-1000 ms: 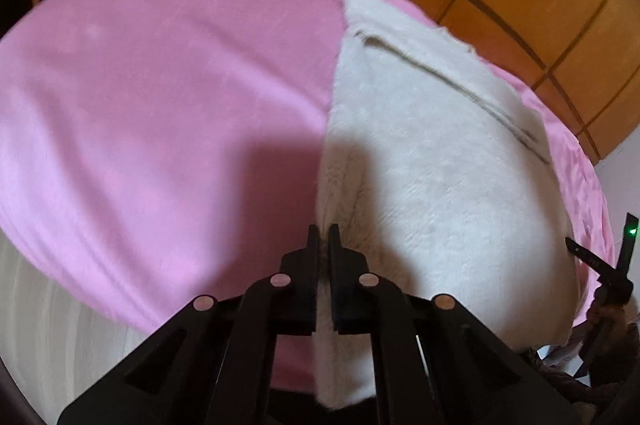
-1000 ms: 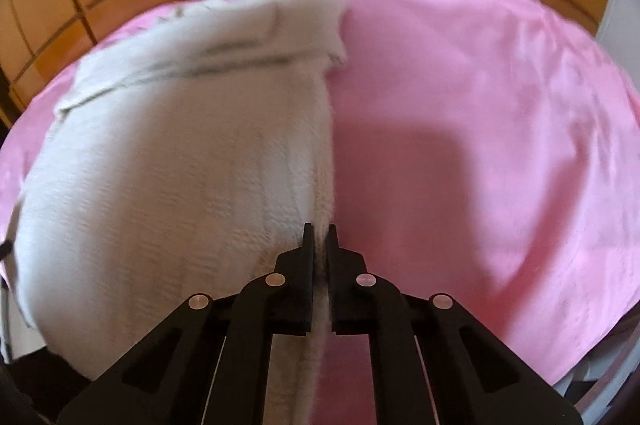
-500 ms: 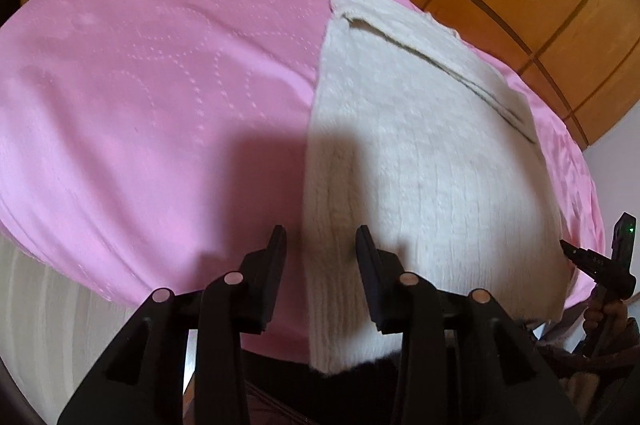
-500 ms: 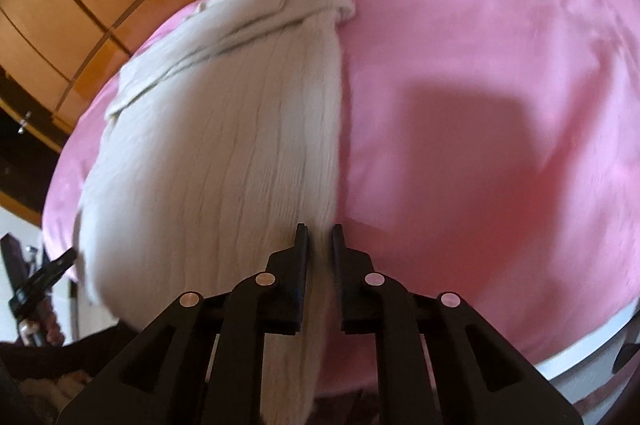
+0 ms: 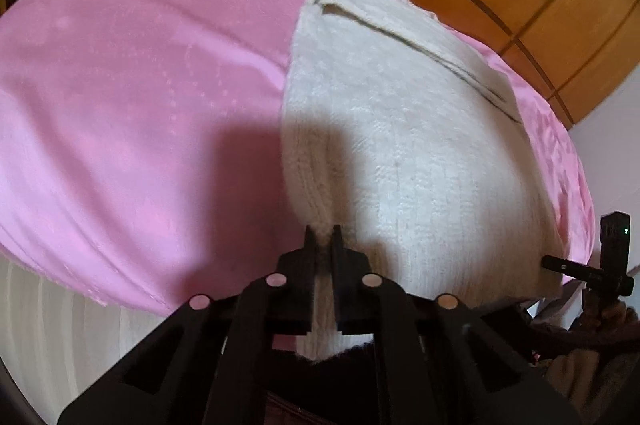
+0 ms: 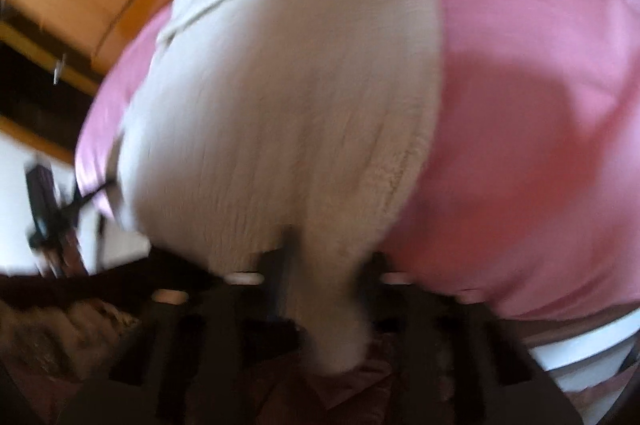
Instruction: Fold small clothes
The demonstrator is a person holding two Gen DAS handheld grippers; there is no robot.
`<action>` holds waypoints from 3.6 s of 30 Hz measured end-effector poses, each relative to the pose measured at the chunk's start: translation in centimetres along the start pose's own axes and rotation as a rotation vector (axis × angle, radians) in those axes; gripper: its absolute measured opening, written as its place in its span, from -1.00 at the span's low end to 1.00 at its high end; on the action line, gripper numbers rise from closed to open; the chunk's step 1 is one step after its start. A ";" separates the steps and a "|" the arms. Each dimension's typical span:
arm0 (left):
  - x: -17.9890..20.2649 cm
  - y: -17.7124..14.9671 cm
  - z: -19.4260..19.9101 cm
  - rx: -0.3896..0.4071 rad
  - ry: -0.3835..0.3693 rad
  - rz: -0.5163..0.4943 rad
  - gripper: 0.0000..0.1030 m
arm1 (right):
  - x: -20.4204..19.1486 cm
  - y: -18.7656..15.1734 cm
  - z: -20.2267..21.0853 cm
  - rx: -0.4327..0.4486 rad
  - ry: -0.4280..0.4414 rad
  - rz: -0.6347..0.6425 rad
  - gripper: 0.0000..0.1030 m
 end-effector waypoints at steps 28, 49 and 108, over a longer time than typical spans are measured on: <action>-5.1 17.1 -4.1 0.155 0.021 0.162 0.09 | 2.2 16.9 4.6 0.341 0.199 -0.267 0.51; -2.6 9.9 -2.7 0.091 -0.008 0.065 -0.92 | 0.6 12.2 4.2 0.371 -0.009 -0.092 -0.79; 4.7 12.2 -8.6 0.056 0.114 -0.197 -0.76 | -7.5 14.5 -5.4 0.348 -0.159 0.165 -0.93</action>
Point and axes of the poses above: each gripper's, at about its wrist camera, not at the fingertips, and z roughly against the way its jaws point, x to its right, y to its top, the point moved 8 cm from there along -z, roughly the way its jaws point, and after that the axes turned 14 degrees about -z, right-handed, at the moved point
